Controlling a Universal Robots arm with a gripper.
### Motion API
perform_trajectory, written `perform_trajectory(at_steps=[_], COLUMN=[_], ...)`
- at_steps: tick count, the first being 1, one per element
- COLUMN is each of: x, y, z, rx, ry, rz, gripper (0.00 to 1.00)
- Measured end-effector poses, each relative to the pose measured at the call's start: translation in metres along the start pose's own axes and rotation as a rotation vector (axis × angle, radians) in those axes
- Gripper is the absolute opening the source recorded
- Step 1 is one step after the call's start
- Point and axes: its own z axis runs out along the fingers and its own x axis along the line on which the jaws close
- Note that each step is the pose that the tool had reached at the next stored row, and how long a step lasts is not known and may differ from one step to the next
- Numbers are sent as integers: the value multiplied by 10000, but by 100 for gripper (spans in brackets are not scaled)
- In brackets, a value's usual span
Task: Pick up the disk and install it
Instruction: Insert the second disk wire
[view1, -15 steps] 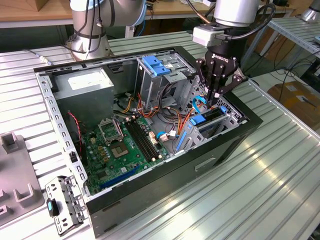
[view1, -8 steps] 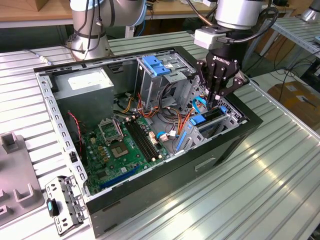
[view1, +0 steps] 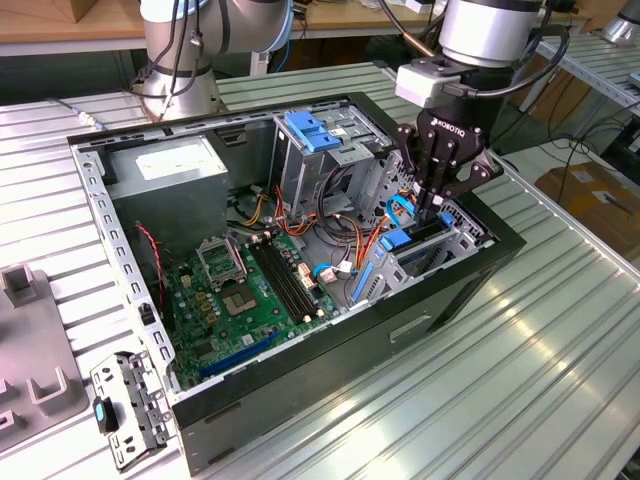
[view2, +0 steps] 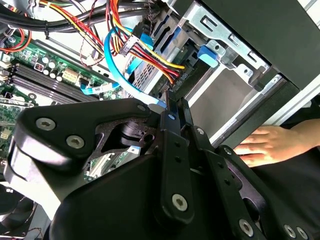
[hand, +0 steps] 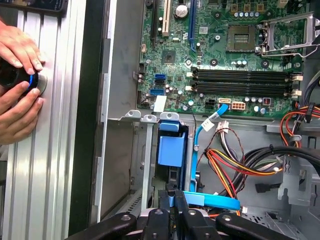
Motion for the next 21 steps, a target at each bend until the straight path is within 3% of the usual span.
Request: perform_trajectory(at_steps=[9, 15, 18, 20, 21], x=[12, 48, 84, 98, 110], y=[1, 3, 6, 7, 7], z=[2, 10, 18, 21, 24], rx=[2, 13, 48, 83, 113], ry=[-18, -145, -362, -657, -1031], rz=[-1, -2, -2, -5, -11], gripper=[16, 16, 16, 16, 16])
